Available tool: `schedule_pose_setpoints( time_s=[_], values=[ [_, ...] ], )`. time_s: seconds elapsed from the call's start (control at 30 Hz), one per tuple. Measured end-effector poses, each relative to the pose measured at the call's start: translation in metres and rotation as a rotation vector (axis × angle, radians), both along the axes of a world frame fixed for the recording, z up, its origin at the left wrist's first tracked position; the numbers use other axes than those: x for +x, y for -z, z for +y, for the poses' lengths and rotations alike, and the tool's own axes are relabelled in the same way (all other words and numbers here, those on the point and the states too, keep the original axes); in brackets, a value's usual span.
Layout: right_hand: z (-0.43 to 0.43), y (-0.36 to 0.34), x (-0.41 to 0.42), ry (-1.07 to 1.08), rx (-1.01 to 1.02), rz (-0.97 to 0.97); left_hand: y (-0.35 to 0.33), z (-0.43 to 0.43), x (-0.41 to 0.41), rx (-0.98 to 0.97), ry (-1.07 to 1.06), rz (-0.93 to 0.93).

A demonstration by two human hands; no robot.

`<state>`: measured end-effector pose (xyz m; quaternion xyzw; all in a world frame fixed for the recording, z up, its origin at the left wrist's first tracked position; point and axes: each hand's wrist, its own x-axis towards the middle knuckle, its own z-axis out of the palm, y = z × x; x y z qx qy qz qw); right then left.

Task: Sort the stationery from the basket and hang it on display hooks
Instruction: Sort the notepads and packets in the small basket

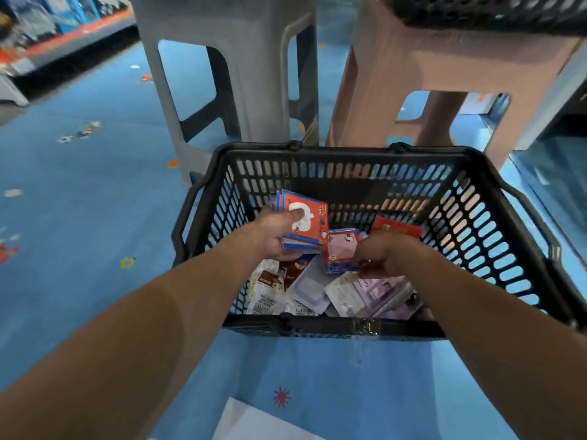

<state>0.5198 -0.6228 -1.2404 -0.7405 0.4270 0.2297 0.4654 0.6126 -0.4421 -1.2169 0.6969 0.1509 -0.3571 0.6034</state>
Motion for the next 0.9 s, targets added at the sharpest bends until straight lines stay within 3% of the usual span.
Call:
schedule_pose_setpoints(
  time_s=[0.5, 0.63, 0.73, 0.77, 0.9],
  values=[
    [0.006, -0.012, 0.000, 0.090, 0.011, 0.010, 0.004, 0.001, 0.002, 0.074, 0.023, -0.028],
    [-0.001, -0.010, 0.007, 0.125, -0.155, -0.192, 0.003, 0.001, 0.003, 0.081, 0.008, -0.042],
    [0.001, -0.025, 0.009, 0.050, -0.559, -0.318, -0.002, 0.004, 0.002, 0.084, 0.013, -0.047],
    [0.003, -0.031, 0.008, 0.035, -0.612, -0.393, -0.004, 0.006, 0.002, 0.083, 0.018, -0.046],
    [0.016, -0.051, 0.003, 0.053, -0.520, -0.673, -0.015, 0.016, -0.002, 0.063, 0.013, -0.065]
  ],
)
